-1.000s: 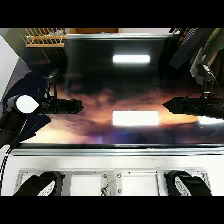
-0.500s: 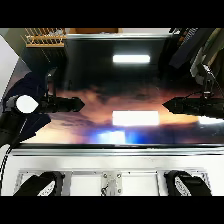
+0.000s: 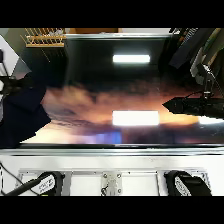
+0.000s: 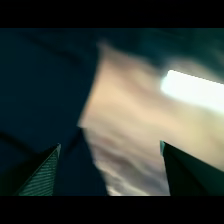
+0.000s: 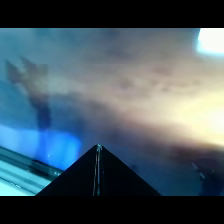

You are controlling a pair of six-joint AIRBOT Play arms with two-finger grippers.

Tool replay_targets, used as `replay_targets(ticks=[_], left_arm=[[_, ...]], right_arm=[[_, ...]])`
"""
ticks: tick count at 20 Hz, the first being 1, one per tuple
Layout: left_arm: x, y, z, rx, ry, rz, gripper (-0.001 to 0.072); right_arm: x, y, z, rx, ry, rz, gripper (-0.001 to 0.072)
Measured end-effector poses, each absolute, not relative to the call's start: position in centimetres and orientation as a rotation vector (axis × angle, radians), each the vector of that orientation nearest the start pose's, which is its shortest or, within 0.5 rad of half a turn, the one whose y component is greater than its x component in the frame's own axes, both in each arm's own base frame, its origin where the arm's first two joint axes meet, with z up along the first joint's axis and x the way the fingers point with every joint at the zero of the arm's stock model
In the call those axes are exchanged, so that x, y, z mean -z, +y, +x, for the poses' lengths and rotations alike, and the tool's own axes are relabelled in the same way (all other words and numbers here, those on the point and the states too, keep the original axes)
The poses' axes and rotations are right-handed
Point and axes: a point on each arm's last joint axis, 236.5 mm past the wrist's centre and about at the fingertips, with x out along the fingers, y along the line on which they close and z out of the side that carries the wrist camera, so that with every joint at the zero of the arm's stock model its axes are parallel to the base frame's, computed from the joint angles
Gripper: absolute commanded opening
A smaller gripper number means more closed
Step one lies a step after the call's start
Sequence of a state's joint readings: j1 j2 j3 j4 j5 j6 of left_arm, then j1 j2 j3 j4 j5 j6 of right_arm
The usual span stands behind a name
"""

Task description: Fold the clothes and pants, and hang the long-sleeved shirts on hangers.

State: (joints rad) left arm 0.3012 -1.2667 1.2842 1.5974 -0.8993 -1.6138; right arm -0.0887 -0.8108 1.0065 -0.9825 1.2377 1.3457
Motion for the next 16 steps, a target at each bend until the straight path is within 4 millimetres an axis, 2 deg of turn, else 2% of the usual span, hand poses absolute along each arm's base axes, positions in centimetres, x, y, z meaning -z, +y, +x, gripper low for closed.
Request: replay_targets(ticks=[1, 3, 5, 8, 10, 13, 16], left_arm=[[-7.8, 17.0, 43.9, -0.376, 0.895, -0.188, 0.0690], [-4.5, 21.2, 43.2, -0.476, 0.946, -0.259, 0.0690], [-0.9, 24.0, 42.4, -0.539, 0.999, -0.330, 0.0690], [3.4, 25.5, 42.6, -0.569, 1.017, -0.498, 0.0690], [5.4, 25.8, 43.1, -0.574, 1.002, -0.597, 0.0690], [7.2, 26.2, 43.7, -0.582, 0.981, -0.668, 0.0690], [7.8, 26.6, 44.5, -0.589, 0.944, -0.696, 0.0691]], right_arm=[[-14.1, 9.7, 30.8, -0.430, 0.936, 0.302, 0.0014], [-14.1, 9.7, 30.8, -0.430, 0.936, 0.302, 0.0013], [-14.1, 9.7, 30.8, -0.430, 0.936, 0.302, 0.0013], [-14.1, 9.7, 30.8, -0.430, 0.936, 0.302, 0.0013], [-14.1, 9.7, 30.8, -0.430, 0.936, 0.302, 0.0013], [-14.1, 9.7, 30.8, -0.430, 0.936, 0.302, 0.0013], [-14.1, 9.7, 30.8, -0.430, 0.936, 0.302, 0.0013]])
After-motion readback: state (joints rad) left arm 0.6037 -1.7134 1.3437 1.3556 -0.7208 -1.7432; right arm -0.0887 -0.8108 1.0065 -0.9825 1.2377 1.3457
